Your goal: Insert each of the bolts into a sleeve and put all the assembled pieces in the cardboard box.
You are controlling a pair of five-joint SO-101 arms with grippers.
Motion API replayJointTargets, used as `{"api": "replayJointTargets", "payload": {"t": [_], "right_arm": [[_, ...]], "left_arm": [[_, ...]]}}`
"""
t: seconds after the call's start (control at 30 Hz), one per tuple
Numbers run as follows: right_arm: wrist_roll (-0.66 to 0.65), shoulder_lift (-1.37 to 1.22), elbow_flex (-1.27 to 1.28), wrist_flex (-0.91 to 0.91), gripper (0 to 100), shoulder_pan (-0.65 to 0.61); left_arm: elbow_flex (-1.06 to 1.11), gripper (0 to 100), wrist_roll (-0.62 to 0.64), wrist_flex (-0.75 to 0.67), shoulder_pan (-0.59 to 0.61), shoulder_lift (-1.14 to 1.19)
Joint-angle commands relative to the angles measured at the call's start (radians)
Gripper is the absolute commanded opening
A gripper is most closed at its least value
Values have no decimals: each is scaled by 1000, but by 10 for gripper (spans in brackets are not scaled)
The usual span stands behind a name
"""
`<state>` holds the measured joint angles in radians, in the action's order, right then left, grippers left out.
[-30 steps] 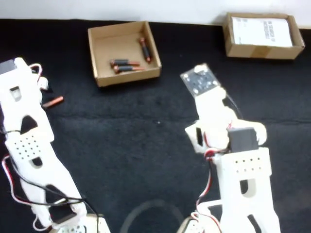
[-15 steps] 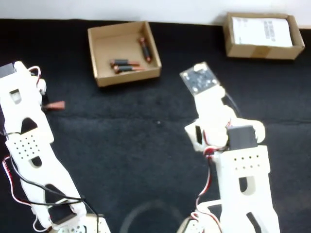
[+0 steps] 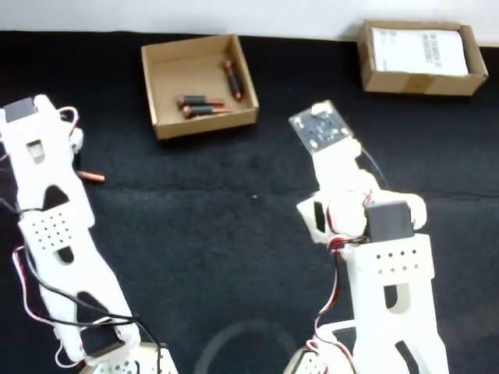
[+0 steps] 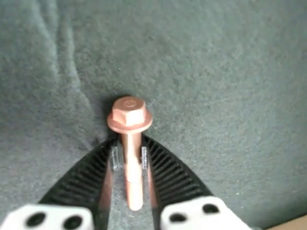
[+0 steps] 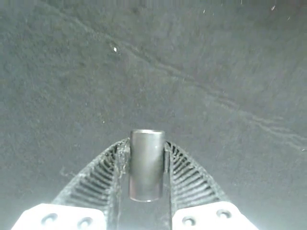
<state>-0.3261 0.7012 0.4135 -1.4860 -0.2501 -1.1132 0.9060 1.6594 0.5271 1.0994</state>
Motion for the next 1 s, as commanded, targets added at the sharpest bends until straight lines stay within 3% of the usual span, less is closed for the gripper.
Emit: {"api": "replayJointTargets", "payload": {"t": [0.0, 0.3, 0.43, 0.57, 0.77, 0.97], "right_arm": [[3, -1, -50, 35, 8, -13], [28, 8, -48, 209, 8, -41], [239, 7, -44, 282, 8, -82], [376, 8, -18, 363, 8, -134], [566, 8, 76, 559, 8, -173], [723, 8, 143, 754, 8, -232]], "left_arm": [[-179, 8, -181, 81, -67, -15], [-561, 8, -525, 109, -85, -39], [-507, 8, -666, 109, -91, -209], [-473, 8, -697, 109, -93, -367], [-289, 8, -698, 110, -116, -608], [140, 8, -700, 110, -173, -924]]}}
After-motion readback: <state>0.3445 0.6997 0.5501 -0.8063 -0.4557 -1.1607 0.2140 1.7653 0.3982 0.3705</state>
